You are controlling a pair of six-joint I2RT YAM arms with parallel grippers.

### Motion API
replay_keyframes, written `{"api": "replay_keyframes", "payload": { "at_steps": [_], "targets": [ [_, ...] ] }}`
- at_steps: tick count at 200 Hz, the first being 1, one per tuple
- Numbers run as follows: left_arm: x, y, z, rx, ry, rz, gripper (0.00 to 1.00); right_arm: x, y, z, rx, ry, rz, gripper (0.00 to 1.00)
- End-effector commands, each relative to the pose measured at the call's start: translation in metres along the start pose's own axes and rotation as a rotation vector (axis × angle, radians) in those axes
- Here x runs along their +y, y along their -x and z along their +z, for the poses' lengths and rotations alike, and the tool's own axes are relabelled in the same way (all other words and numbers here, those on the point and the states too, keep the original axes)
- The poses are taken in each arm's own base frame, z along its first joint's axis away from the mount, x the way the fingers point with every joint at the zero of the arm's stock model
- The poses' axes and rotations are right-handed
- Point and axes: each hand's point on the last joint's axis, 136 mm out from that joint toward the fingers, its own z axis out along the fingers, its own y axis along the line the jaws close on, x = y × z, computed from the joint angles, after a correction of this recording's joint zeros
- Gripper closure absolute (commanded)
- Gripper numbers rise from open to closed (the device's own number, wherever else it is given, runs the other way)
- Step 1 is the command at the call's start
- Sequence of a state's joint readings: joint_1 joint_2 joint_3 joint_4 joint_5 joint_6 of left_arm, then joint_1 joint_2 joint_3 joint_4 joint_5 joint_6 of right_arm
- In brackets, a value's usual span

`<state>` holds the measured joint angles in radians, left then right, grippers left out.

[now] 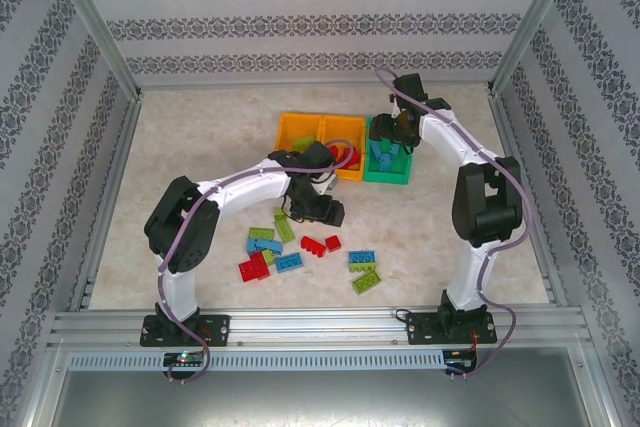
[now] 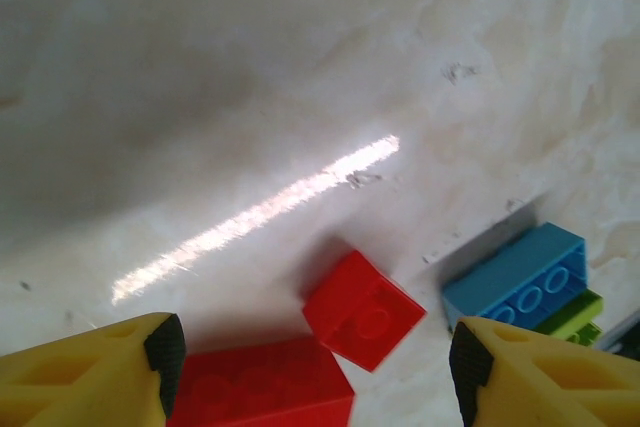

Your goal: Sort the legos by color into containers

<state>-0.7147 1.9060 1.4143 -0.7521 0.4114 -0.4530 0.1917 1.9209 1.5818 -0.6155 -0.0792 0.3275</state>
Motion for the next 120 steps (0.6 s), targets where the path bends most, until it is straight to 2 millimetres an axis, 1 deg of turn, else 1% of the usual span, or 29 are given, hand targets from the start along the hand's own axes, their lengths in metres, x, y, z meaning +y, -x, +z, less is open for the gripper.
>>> {"api": "replay_keyframes", "payload": {
  "at_steps": [1,16,40,49,72,91,103,120],
  "targets": [
    [-0.009,-0.017,0.003,0.077,0.005,-0.073,0.28,0.002,0.008,-0.016,-0.045,0.031,0.014,0.28],
    [-0.01,-0.022,0.004,0.087,0.021,-0.075,0.28,0.003,0.008,-0.019,-0.054,0.035,0.006,0.28],
    [-0.009,-0.026,0.0,0.069,0.051,-0.044,0.28,0.003,0.006,-0.021,-0.06,0.038,-0.014,0.27],
    [-0.01,-0.026,-0.002,0.051,0.062,-0.001,0.27,0.002,0.004,-0.021,-0.056,0.038,-0.023,0.27],
    [-0.003,-0.033,-0.009,0.039,0.147,0.154,0.25,0.001,-0.001,-0.019,-0.047,0.036,-0.034,0.26],
    [-0.002,-0.039,-0.014,0.047,0.165,0.259,0.23,-0.002,-0.004,-0.018,-0.044,0.039,-0.034,0.26],
    [0.005,-0.043,-0.015,0.049,0.199,0.271,0.22,-0.003,-0.006,-0.018,-0.042,0.038,-0.034,0.26],
    [0.014,-0.047,-0.016,0.067,0.245,0.224,0.22,-0.006,-0.007,-0.019,-0.043,0.034,-0.03,0.26]
  ]
}}
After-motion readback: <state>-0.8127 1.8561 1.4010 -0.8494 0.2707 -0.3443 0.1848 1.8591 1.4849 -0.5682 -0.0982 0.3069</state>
